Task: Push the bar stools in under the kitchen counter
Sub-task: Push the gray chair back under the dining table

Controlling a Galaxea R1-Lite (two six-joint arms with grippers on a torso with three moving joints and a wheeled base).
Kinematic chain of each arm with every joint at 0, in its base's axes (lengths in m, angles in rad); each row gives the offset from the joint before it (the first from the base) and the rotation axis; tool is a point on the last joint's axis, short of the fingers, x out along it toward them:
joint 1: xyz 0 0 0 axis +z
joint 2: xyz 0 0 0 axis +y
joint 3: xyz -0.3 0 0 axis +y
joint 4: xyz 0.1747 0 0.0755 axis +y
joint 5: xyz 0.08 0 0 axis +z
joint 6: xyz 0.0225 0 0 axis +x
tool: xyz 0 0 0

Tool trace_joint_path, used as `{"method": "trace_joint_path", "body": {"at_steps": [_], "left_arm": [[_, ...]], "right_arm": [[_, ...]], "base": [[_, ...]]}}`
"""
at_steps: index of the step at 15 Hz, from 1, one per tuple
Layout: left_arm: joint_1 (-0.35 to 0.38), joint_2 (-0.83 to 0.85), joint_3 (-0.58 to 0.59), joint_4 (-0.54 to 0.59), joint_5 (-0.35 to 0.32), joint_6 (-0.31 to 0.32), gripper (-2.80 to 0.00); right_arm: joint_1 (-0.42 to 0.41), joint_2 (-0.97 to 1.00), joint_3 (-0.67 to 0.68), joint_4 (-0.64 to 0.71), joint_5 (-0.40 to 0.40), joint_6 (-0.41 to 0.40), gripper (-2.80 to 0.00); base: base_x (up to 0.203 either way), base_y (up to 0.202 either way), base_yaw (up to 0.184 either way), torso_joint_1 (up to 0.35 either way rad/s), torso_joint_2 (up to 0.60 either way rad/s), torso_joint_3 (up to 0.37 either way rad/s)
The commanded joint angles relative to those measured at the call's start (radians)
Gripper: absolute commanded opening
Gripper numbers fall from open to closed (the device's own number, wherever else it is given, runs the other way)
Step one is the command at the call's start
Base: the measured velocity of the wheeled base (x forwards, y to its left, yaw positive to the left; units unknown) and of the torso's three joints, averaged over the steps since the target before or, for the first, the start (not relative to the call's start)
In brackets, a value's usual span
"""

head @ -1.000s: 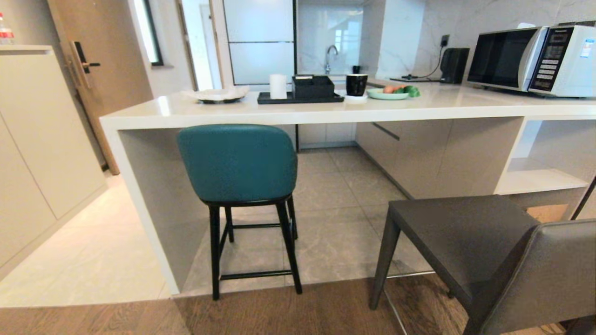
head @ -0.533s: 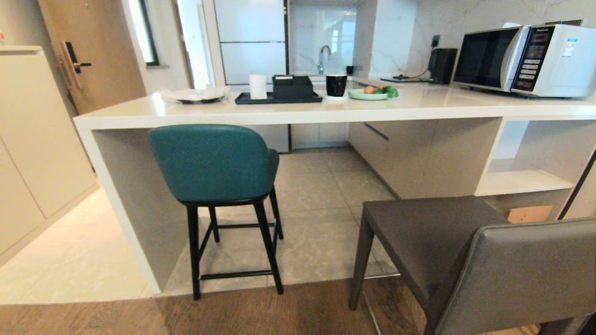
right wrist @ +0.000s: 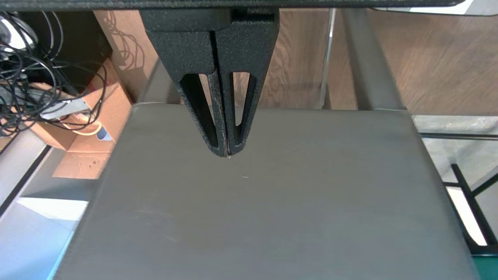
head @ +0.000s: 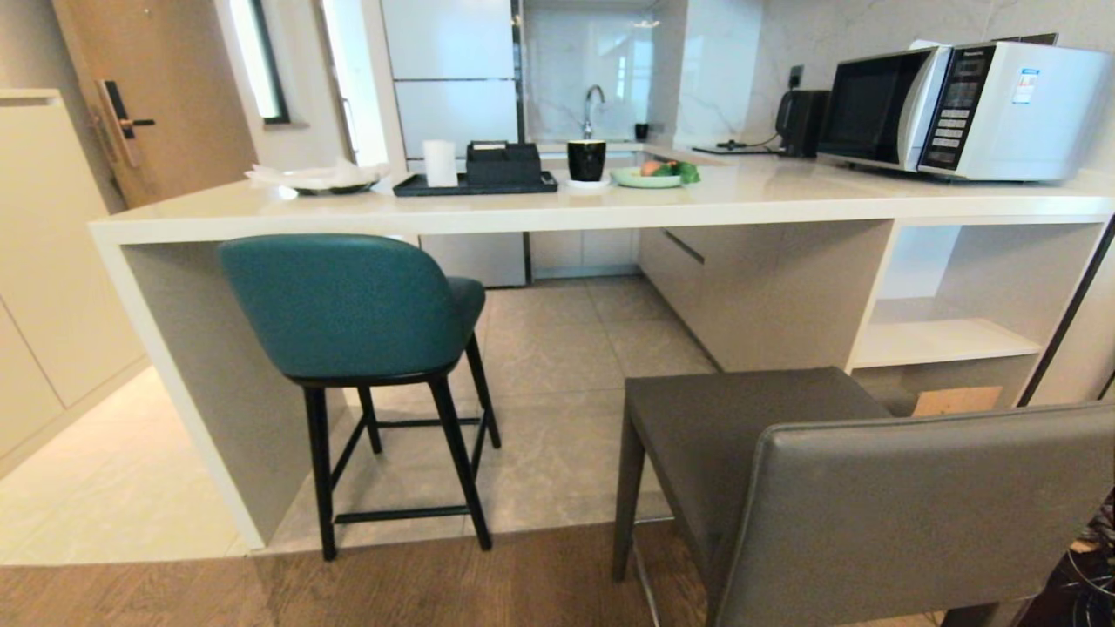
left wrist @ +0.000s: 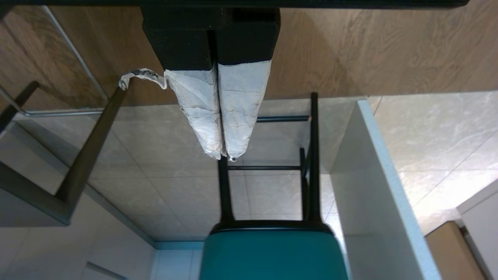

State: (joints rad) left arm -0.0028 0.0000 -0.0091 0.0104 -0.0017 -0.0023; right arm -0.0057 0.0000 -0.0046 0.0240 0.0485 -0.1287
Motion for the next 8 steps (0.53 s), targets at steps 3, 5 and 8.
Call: {"method": "trace_joint_path", "body": {"at_steps": [3, 5, 8], "left_arm": [[0.000, 0.002, 0.000, 0.000, 0.000, -0.001, -2.80], [0.000, 0.002, 0.000, -0.001, 0.000, -0.002, -2.80], [0.000, 0.002, 0.001, -0.001, 0.000, -0.002, -2.80]], "right_arm": [[0.000, 0.000, 0.000, 0.001, 0.001, -0.002, -2.80], [0.000, 0.000, 0.000, 0.001, 0.001, -0.002, -2.80], [0.000, 0.000, 0.000, 0.001, 0.001, -0.002, -2.80]], "base": [[0.000, -0.031, 0.002, 0.002, 0.00, 0.000], [-0.035, 0.003, 0.007, 0.001, 0.00, -0.003], [-0.186, 0.001, 0.003, 0.003, 0.00, 0.001]]}}
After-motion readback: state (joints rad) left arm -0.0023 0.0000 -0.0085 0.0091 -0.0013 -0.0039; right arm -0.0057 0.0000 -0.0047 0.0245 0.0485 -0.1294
